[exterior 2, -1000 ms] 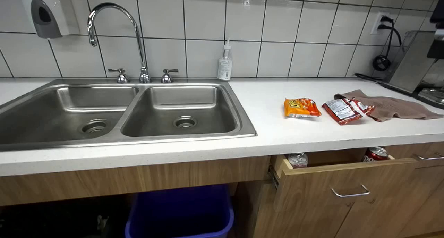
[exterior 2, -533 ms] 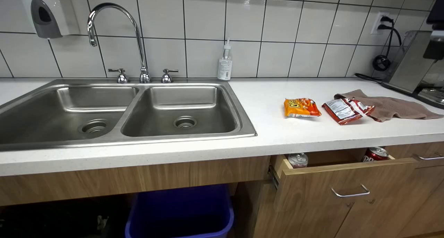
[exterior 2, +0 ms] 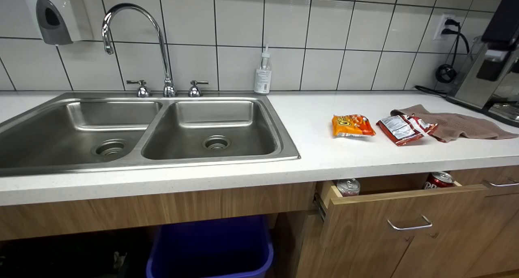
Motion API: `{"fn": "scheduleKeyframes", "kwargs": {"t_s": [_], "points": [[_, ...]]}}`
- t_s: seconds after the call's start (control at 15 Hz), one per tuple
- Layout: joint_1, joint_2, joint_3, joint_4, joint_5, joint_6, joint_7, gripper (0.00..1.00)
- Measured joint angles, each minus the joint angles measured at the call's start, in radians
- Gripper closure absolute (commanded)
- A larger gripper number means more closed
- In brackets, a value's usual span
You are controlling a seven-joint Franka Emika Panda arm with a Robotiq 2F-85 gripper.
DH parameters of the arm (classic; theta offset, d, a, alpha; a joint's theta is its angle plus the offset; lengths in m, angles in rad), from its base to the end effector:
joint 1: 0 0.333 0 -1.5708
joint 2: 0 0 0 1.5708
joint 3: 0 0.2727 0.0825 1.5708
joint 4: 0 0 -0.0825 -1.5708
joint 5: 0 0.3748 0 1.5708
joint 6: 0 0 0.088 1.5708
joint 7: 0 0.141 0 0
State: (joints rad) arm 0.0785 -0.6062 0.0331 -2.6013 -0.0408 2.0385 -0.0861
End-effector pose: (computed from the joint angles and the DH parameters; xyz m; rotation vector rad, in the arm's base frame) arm 0.3802 0.0378 0.3880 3.0687 0.3231 0.0672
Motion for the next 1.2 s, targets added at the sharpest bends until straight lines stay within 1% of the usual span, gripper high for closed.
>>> {"fn": "scheduleKeyframes", "kwargs": {"t_s": [0.6,1.2], "points": [[-0.026,0.037,-0.015,-0.08,-0.008,0.16,0.001,0.0],[-0.045,0.092,-0.039,-0.155,-0.013,0.273,0.001,0.0]]}}
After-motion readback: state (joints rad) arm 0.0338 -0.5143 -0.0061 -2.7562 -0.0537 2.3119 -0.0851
